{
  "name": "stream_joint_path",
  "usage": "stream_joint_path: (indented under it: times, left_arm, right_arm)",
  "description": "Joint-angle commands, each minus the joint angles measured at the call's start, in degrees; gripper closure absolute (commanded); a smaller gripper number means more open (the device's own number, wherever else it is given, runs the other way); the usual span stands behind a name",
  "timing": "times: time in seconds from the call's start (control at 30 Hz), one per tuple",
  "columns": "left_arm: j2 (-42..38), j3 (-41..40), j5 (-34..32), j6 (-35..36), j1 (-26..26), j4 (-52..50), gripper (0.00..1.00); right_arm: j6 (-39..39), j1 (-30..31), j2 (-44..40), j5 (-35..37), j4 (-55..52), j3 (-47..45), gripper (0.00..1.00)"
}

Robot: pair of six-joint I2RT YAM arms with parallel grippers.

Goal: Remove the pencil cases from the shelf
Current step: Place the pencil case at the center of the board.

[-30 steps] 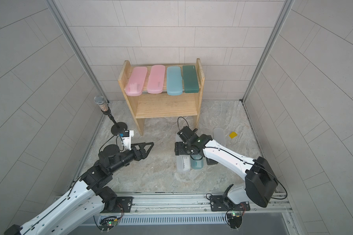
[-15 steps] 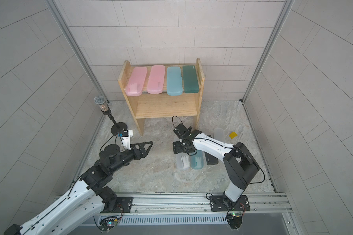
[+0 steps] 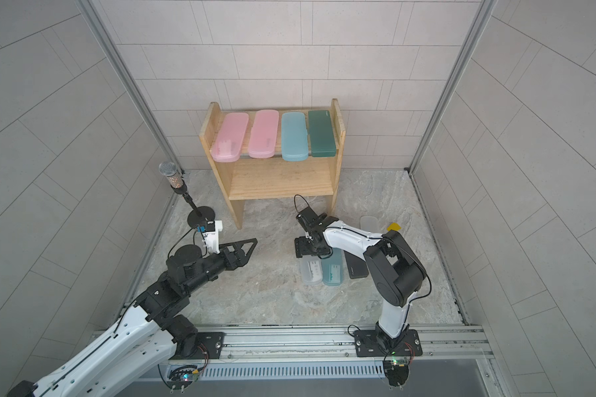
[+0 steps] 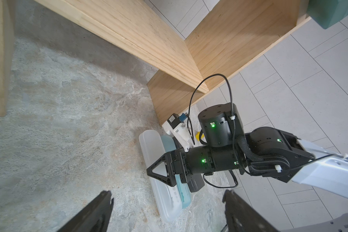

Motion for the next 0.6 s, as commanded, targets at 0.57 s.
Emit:
stream_joint_path:
  times: [0.57]
  left_arm:
    - [-1.2, 0.4, -0.3, 0.0, 0.2, -1.3, 0.07]
  right_arm:
    - [-3.8, -3.3, -1.4, 1.8, -0.3, -3.1, 0.23]
